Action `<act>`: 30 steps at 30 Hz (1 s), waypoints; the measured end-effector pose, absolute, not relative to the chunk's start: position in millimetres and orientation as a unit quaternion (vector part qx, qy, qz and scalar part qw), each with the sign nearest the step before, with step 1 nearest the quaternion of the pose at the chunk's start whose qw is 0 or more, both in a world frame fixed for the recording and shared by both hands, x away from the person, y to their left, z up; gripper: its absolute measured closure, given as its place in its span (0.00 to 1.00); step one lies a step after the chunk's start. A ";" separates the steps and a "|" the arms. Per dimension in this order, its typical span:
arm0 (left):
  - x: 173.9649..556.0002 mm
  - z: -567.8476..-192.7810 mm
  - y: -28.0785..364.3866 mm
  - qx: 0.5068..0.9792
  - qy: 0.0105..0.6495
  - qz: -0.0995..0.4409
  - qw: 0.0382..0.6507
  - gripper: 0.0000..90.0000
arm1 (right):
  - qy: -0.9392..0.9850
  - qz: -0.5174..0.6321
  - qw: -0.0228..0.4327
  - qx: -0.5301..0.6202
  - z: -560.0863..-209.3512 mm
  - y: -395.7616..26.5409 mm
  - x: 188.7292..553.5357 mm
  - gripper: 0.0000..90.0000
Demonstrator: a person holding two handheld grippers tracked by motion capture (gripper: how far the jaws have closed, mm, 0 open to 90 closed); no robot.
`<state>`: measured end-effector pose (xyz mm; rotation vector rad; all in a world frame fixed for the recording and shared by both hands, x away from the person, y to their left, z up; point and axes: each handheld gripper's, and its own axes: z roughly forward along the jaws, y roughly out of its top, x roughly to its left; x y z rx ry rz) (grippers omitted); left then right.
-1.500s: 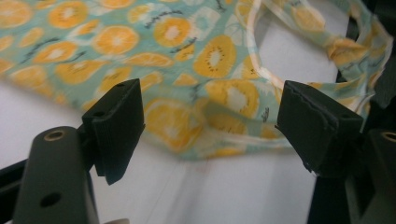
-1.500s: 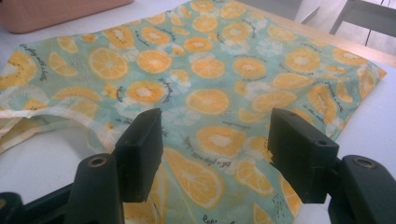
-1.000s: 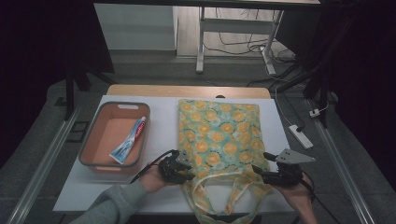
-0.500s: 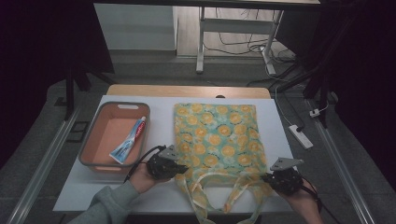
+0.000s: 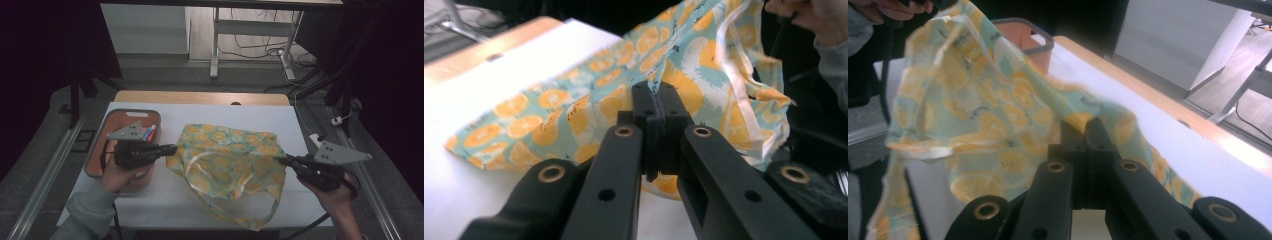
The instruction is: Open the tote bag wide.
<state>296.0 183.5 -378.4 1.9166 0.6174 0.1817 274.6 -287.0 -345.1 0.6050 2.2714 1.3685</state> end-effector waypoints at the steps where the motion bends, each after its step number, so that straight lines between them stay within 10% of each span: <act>1: 296.0 -378.4 183.5 0.803 0.259 0.076 0.531 0.99 | 0.820 0.482 0.210 0.225 -347.4 -282.7 284.6 0.99; 30: 405.4 -460.5 125.1 0.839 0.389 0.051 0.377 0.98 | 0.844 0.359 0.064 0.394 -494.8 -275.7 408.5 0.97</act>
